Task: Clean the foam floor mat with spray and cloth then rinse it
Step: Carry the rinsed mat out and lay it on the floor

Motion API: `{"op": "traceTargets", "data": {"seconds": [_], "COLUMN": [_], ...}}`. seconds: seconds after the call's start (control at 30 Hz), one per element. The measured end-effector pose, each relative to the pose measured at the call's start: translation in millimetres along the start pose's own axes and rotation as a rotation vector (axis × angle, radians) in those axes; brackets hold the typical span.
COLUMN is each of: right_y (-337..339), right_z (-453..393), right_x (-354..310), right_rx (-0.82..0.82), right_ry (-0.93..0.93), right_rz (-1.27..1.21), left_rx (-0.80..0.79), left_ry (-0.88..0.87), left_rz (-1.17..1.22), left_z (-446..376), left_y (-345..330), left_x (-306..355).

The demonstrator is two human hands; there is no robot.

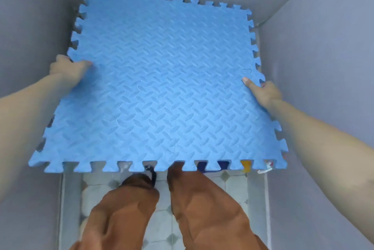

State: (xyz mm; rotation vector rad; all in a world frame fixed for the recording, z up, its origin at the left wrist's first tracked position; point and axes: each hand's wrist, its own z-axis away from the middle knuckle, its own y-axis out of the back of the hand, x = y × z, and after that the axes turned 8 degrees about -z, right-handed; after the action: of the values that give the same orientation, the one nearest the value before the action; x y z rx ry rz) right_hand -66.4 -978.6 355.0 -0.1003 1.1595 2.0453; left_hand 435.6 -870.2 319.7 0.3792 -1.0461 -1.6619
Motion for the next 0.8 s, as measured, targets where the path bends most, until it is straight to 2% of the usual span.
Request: {"op": "traceTargets", "data": {"seconds": [0.07, 0.13, 0.2, 0.27, 0.33, 0.37, 0.43, 0.5, 0.6, 0.7, 0.73, 0.8], "right_y": [15.3, 24.3, 28.3, 27.9, 24.8, 23.6, 22.0, 22.5, 24.9, 26.0, 26.3, 24.2], "right_z": [8.3, 11.1, 14.1, 16.5, 15.7, 18.0, 20.8, 20.8, 23.7, 52.9, 68.6, 101.7], "right_x": [-17.5, -31.0, -40.9, -46.0, -46.9, -48.3, -50.9, -54.5, -65.4, -83.9, -89.8, -91.1], "right_rx": [-0.012, -0.037, -0.09, -0.116, -0.121, -0.129, -0.145, -0.152, -0.147, -0.114, -0.156, -0.343], "right_ry": [-0.027, -0.115, -0.193, -0.209, -0.206, -0.205, -0.214, -0.215, -0.182, -0.128, -0.077, 0.102], "right_rz": [0.01, 0.009, 0.007, 0.047, 0.077, 0.102, 0.129, 0.164, 0.259, 0.505, 0.642, 0.814], "left_rx": [-0.002, -0.052, -0.259, -0.55, -0.726, -0.739, -0.668, -0.567, -0.506, -0.448, -0.435, -0.425], "left_ry": [-0.094, -0.33, -0.576, -0.72, -0.86, -0.957, -1.159, -1.251, -1.191, -1.116, -1.097, -1.07], "left_rz": [-0.151, -0.337, -0.406, -0.41, -0.453, -0.518, -0.67, -0.769, -0.752, -0.705, -0.701, -0.707], "left_z": [22.6, 61.9, 114.3, 164.5, 202.6, 217.7, 236.4, 242.3, 250.9, 262.2, 265.3, 269.7], "left_y": [19.2, 25.9, 27.5, 27.1, 20.6, 13.1, -7.2, -26.0, -38.6, -47.2, -49.2, -49.8], "left_x": [7.5, 20.4, 33.3, 40.4, 40.7, 40.1, 38.1, 36.8, 36.6, 36.8, 40.2, 53.2]}}
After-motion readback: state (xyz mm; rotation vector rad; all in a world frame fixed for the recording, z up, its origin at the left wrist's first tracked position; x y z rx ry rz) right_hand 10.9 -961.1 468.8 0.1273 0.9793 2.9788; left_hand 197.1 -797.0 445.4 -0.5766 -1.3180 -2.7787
